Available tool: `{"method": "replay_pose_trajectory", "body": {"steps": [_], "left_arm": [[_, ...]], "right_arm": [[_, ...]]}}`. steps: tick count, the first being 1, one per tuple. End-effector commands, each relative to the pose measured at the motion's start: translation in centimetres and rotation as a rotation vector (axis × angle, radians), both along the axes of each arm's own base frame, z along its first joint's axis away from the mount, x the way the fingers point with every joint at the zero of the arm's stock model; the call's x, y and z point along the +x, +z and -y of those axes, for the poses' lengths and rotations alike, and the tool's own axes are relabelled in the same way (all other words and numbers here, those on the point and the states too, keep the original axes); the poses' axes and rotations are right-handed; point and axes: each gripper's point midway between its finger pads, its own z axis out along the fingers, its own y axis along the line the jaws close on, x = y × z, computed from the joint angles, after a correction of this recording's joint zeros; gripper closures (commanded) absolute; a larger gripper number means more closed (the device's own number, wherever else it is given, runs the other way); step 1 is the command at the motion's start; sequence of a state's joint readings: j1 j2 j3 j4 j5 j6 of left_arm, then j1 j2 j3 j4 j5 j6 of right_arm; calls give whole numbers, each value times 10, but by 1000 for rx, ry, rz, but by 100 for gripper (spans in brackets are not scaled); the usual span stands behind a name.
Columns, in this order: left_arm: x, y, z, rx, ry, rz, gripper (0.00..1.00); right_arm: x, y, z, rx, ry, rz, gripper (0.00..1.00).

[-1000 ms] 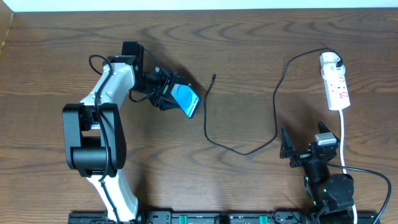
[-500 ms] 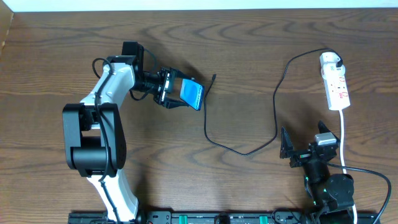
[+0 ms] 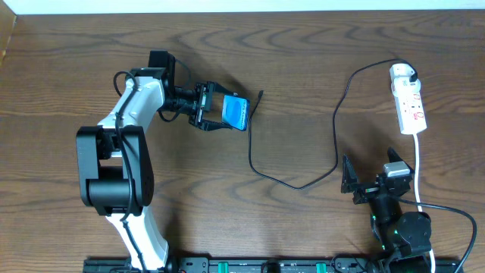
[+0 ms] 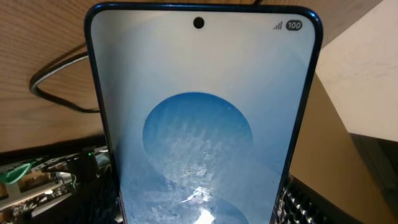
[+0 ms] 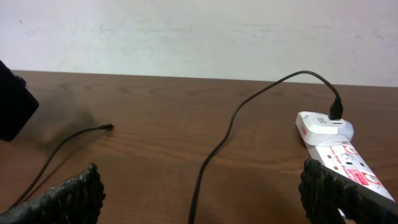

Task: Plug charger to phone and switch on socket
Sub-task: 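Lift the phone upright with the left gripper and carry it rightward, then hold the phone upright with the left gripper near the table center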

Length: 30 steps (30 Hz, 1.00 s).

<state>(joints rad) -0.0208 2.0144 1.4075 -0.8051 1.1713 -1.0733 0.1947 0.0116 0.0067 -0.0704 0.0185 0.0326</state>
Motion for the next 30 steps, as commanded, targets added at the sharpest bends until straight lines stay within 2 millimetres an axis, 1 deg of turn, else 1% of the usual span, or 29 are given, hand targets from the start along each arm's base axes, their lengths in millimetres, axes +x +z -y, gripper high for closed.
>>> {"method": "replay_pose_trajectory", "body": {"steps": [1, 24, 30], "left_arm": [[2, 23, 3, -49, 3, 30, 38], [2, 23, 3, -50, 2, 30, 38], [2, 23, 3, -52, 28, -27, 38]], "right_arm": [[-1, 0, -3, -8, 14, 2, 1], [-1, 0, -3, -8, 14, 2, 1], [-1, 0, -3, -8, 14, 2, 1]]}}
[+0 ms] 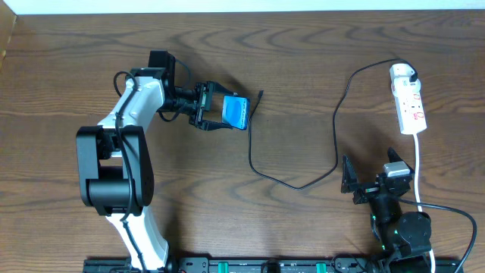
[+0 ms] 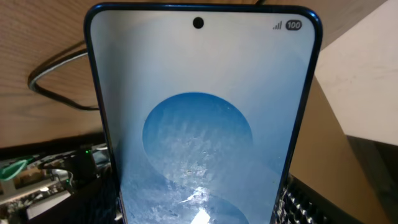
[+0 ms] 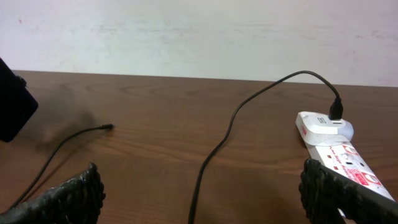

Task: Plug charger to phone and switch on socket
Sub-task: 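Hold the phone upright with the left gripper near the table center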

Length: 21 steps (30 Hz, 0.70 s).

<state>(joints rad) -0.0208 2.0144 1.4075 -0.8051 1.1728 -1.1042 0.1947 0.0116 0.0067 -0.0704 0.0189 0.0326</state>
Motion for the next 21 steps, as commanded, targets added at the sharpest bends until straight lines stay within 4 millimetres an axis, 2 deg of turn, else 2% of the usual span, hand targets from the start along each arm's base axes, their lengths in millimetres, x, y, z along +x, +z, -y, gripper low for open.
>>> {"method": "replay_pose_trajectory", "body": {"steps": [1, 21], "left_arm": [[2, 23, 3, -49, 19, -6, 38], [2, 23, 3, -53, 31, -34, 38]], "right_arm": [[-1, 0, -3, -8, 14, 2, 1], [-1, 0, -3, -7, 14, 2, 1]]}}
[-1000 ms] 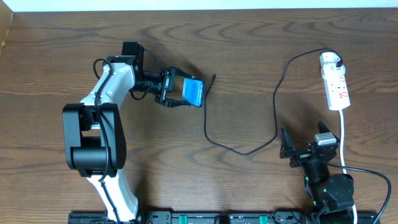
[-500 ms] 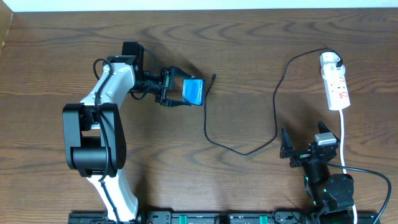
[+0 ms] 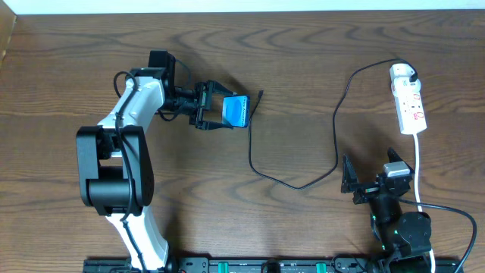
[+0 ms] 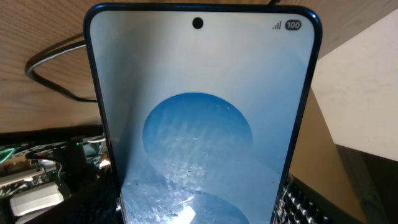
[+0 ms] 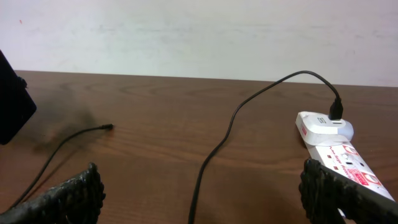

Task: Plug charger to phone and switch on socket
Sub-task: 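Hold the phone upright with the left gripper near the table center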

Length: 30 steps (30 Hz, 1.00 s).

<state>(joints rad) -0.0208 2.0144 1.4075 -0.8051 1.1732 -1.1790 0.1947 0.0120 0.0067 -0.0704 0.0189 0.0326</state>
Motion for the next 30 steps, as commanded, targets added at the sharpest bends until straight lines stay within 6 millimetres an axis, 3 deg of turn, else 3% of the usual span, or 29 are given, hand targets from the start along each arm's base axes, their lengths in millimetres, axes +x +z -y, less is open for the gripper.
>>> {"method": "replay_pose_trajectory", "body": {"steps": [1, 15, 22, 30], "left_arm": [[2, 23, 3, -51, 0, 34, 39], [2, 18, 3, -13, -2, 36, 38], [-5, -8, 15, 157, -55, 53, 39], [-1, -46, -12, 463, -47, 76, 43]], "right_arm": [[-1, 0, -3, -8, 14, 2, 1], [-1, 0, -3, -7, 14, 2, 1], [-1, 0, -3, -7, 14, 2, 1], [-1, 0, -3, -7, 14, 2, 1]]}}
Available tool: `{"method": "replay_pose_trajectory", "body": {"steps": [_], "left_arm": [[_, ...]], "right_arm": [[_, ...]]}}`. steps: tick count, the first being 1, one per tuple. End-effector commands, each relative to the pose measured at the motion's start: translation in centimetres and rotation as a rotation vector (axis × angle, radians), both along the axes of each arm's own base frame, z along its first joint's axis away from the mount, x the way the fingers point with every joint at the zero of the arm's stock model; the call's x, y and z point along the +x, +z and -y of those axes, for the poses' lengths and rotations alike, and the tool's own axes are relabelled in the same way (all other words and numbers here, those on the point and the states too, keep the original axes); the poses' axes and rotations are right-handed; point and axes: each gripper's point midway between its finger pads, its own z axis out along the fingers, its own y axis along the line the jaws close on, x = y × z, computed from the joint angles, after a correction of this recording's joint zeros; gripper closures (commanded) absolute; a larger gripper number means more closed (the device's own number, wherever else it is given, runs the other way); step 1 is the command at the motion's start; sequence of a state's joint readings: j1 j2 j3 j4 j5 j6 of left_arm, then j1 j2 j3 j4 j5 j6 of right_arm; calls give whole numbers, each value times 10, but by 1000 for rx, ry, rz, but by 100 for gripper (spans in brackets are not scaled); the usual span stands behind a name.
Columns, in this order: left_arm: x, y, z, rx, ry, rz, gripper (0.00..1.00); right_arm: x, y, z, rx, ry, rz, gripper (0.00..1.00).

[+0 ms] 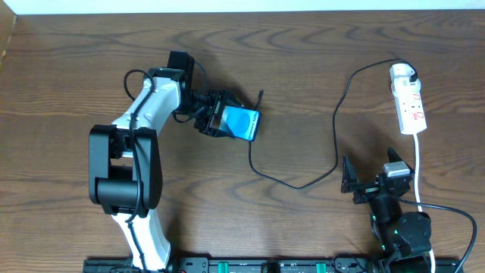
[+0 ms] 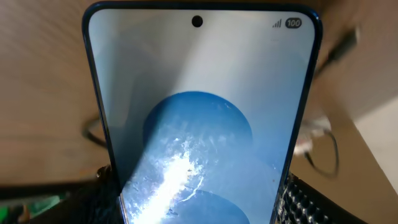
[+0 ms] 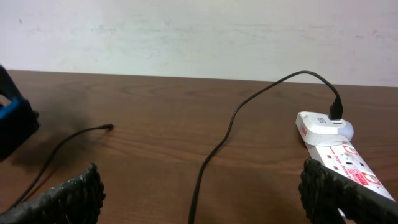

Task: Plug charger to phone and switch on socket
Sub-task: 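Hold the phone upright with the left gripper near the table center, then move the right gripper left toward the black cable's plug end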

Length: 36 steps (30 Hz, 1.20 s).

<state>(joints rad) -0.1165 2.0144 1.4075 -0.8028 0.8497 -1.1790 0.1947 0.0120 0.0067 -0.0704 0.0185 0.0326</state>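
Note:
My left gripper point(image 1: 218, 121) is shut on the blue phone point(image 1: 243, 123), whose lit screen point(image 2: 199, 118) fills the left wrist view. The black charger cable point(image 1: 333, 129) runs from the white power strip point(image 1: 408, 98) at the right, loops across the table, and ends in a free plug tip point(image 1: 260, 95) just above the phone. In the right wrist view the cable point(image 3: 217, 149), its tip point(image 3: 109, 127) and the strip point(image 3: 336, 146) all show. My right gripper point(image 3: 202, 196) stands open near the front right edge, holding nothing.
Brown wooden table point(image 1: 91, 45) with a pale wall point(image 3: 186, 31) behind it. A white lead point(image 1: 419, 171) runs from the strip toward the front, past my right arm point(image 1: 386, 189).
My left gripper with the phone has moved right and slightly toward the front, and the phone has turned; it now lies close to the cable's tip. The right arm has not moved.
At all three earlier moments my left gripper held the phone left of the cable's tip, shifting only slightly. By now it has carried the phone rightward beside the cable. My right gripper stayed open and still throughout.

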Motion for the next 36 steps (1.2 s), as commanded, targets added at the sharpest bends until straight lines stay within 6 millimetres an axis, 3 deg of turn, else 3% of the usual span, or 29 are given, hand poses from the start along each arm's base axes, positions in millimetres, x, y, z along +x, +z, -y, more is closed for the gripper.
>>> {"method": "replay_pose_trajectory", "body": {"steps": [1, 15, 28, 33, 36], "left_arm": [[10, -3, -19, 159, 17, 62, 43], [14, -11, -28, 257, 0, 106, 43], [31, 29, -34, 411, -28, 312, 43], [28, 31, -25, 408, -50, 322, 43], [28, 31, -20, 404, -59, 330, 43]], "right_arm": [[-1, 0, -3, -7, 14, 3, 1], [-1, 0, -3, -7, 14, 2, 1], [-1, 0, -3, -7, 14, 3, 1], [0, 6, -2, 4, 7, 27, 1], [-1, 15, -9, 137, 39, 35, 1]]}}
